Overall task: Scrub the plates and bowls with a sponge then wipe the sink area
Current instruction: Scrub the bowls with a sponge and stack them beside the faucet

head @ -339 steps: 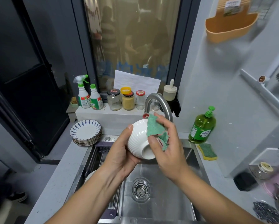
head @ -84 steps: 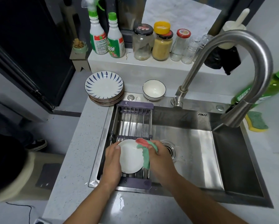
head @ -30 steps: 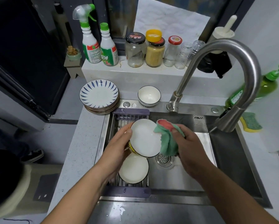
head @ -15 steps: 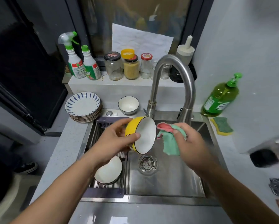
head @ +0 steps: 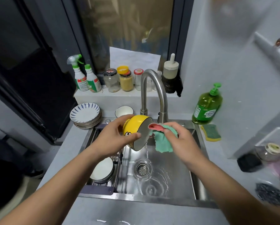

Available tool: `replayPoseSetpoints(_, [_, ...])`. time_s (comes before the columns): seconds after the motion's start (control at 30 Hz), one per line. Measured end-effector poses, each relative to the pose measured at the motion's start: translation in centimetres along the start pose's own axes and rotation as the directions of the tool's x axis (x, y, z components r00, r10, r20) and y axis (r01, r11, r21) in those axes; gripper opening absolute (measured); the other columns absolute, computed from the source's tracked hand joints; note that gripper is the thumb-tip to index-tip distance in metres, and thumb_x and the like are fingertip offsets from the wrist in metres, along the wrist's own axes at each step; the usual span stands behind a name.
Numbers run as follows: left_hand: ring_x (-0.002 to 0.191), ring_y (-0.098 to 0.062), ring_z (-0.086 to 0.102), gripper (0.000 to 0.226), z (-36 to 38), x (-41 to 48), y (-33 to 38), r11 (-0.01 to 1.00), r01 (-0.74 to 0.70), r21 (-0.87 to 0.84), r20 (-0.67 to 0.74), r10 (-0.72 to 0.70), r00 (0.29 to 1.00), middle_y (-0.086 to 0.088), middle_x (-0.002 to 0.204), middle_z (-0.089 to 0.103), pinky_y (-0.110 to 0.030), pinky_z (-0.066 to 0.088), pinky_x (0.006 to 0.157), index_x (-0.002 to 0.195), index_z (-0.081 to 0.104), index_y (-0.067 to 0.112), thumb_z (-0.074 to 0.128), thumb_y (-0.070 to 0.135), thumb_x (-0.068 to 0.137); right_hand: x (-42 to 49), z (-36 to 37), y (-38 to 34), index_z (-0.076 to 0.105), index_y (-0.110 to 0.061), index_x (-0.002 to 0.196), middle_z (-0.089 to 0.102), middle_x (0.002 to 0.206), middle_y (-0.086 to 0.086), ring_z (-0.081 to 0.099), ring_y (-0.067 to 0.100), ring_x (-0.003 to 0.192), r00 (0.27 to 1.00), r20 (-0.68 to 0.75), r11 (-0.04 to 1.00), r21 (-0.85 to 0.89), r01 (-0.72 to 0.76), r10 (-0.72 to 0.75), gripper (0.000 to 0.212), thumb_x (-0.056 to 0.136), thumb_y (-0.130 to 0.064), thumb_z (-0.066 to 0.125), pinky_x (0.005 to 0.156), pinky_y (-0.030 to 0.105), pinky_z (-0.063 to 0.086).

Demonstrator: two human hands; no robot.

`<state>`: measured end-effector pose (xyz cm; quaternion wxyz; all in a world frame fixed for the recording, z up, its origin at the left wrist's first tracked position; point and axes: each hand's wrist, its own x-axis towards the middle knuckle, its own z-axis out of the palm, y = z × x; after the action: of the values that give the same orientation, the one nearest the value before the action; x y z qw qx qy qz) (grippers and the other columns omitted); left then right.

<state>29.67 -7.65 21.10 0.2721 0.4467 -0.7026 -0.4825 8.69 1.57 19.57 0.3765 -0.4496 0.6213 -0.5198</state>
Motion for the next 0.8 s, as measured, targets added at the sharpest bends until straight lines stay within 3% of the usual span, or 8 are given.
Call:
replayPoseSetpoints(0.17, [0.082,-0.011,0.072,0.052,0.2,-0.9,1.6,0.962,0.082,-0.26,0.035,-0.075,0.997,-0.009,0.112,0.073,-0.028,0.059,0.067,0.136,0.061,0.026,0.079,0.015,0.088,0.6,0.7,-1.2,0.069,-0.034,0.107,0.072,0.109,-0.007,0.066,0.015,0.106,0.989,0.088,0.993,0.042,0.113,-0.116,0.024,0.1,-0.017,0.053,0.097,0.042,0.051])
replayPoseSetpoints(0.27, [0.081,-0.019,0.071,0.038,-0.3,-1.2,2.3,0.94,0.088,-0.329,0.026,-0.084,0.996,-0.011,0.107,0.073,-0.039,0.062,0.073,0.126,0.068,0.03,0.077,0.021,0.09,1.2,1.6,-2.0,0.063,-0.021,0.122,0.057,0.139,-0.009,0.048,0.005,0.132,0.918,0.214,0.907,-0.195,0.374,-0.333,0.03,0.098,-0.026,0.046,0.114,0.03,0.036])
replayPoseSetpoints(0.4, [0.082,-0.019,0.071,0.032,-1.9,-1.3,3.0,0.927,0.025,-0.373,-0.027,-0.038,0.999,-0.018,0.108,0.071,-0.048,0.063,0.079,0.118,0.072,0.036,0.079,0.024,0.089,1.9,1.8,-1.5,0.056,-0.021,0.136,0.042,0.154,0.0,0.016,0.023,0.15,0.756,0.539,0.392,-0.647,0.654,-0.371,0.054,0.097,-0.046,0.029,0.121,0.048,0.015])
replayPoseSetpoints(0.57, [0.09,-0.021,0.066,0.058,-2.6,-0.9,3.9,0.937,-0.101,-0.335,-0.089,0.076,0.993,-0.018,0.113,0.071,-0.048,0.059,0.075,0.131,0.065,0.033,0.085,0.034,0.077,1.8,2.4,-2.3,0.044,-0.01,0.146,0.038,0.155,0.009,0.005,0.029,0.154,0.705,0.613,0.001,-0.754,0.656,-0.356,0.071,0.082,-0.042,0.042,0.124,0.05,0.005])
replayPoseSetpoints(0.63, [0.092,-0.018,0.069,0.065,-2.4,-0.8,4.0,0.937,-0.135,-0.321,-0.134,0.096,0.986,-0.012,0.112,0.074,-0.044,0.06,0.074,0.133,0.063,0.035,0.086,0.04,0.073,1.1,3.8,-2.8,0.044,-0.008,0.142,0.04,0.151,0.008,0.014,0.027,0.152,0.732,0.584,0.113,-0.75,0.652,-0.352,0.074,0.074,-0.036,0.046,0.124,0.047,0.009])
replayPoseSetpoints(0.7, [0.091,-0.016,0.069,0.07,-2.2,-0.7,3.7,0.938,-0.149,-0.312,-0.161,0.103,0.982,-0.012,0.112,0.074,-0.04,0.059,0.073,0.135,0.062,0.034,0.086,0.044,0.07,0.1,5.5,-3.6,0.05,-0.009,0.129,0.046,0.138,0.005,0.035,0.025,0.139,0.825,0.493,0.537,-0.632,0.559,-0.277,0.06,0.073,-0.03,0.048,0.119,0.043,0.026])
replayPoseSetpoints(0.77, [0.089,-0.02,0.067,0.064,-2.2,-0.8,3.4,0.922,-0.135,-0.362,-0.159,0.082,0.984,-0.02,0.112,0.072,-0.043,0.057,0.073,0.134,0.063,0.031,0.085,0.038,0.074,-0.4,6.9,-4.7,0.055,-0.009,0.116,0.056,0.118,0.009,0.056,0.028,0.116,0.876,0.441,0.916,-0.235,0.324,-0.196,0.037,0.081,-0.02,0.053,0.104,0.044,0.046])
replayPoseSetpoints(0.8, [0.088,-0.023,0.066,0.058,-2.3,-0.9,3.3,0.909,-0.122,-0.399,-0.143,0.069,0.987,-0.024,0.112,0.07,-0.045,0.056,0.074,0.132,0.065,0.03,0.084,0.035,0.077,-0.5,7.3,-4.9,0.056,-0.008,0.118,0.061,0.114,0.011,0.061,0.027,0.108,0.88,0.436,0.972,-0.047,0.23,-0.188,0.031,0.087,-0.013,0.056,0.098,0.041,0.05])
